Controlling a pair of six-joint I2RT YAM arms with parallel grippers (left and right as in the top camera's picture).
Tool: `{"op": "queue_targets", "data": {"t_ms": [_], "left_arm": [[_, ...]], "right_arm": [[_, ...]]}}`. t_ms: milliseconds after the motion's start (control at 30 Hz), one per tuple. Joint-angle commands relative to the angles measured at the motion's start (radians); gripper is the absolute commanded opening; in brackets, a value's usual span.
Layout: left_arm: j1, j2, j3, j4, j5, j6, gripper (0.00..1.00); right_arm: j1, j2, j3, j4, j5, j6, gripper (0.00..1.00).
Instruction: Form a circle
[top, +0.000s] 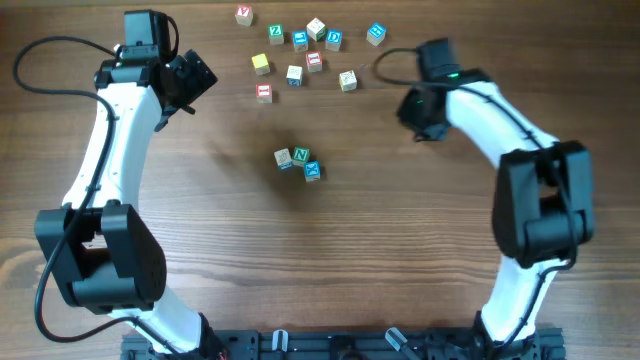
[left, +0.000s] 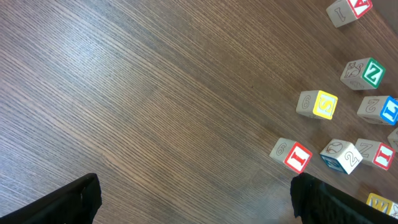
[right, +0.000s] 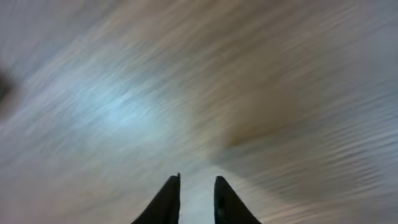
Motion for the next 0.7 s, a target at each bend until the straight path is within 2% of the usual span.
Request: {"op": "queue_targets", "data": {"t_ms": [0,33,67,100,667], "left_arm": [[0.001,-0.006,0.009,0.002,-0.010,0.015,1.00],[0.001,-0.006,0.009,0.002,-0.010,0.015,1.00],[0.001,-0.006,0.009,0.002,-0.010,0.015,1.00],[0.001,-0.006,0.009,0.002,-0.010,0.015,1.00],[0.001,-0.006,0.009,0.002,-0.010,0.015,1.00]], "right_arm": [[-0.110,0.017,-0.005,-0.003,0.033,-0.104,0.28],[-0.141,0.017,-0.005,-0.008,0.032,-0.109,0.47],[-0.166,0.017,-0.005,-0.017,0.032,-0.111,0.82],[-0.184,0.017,-0.005,-0.033,0.033,-0.111,1.00],[-0.224,0.017,-0.005,0.254,0.033,-0.110,1.00]]}}
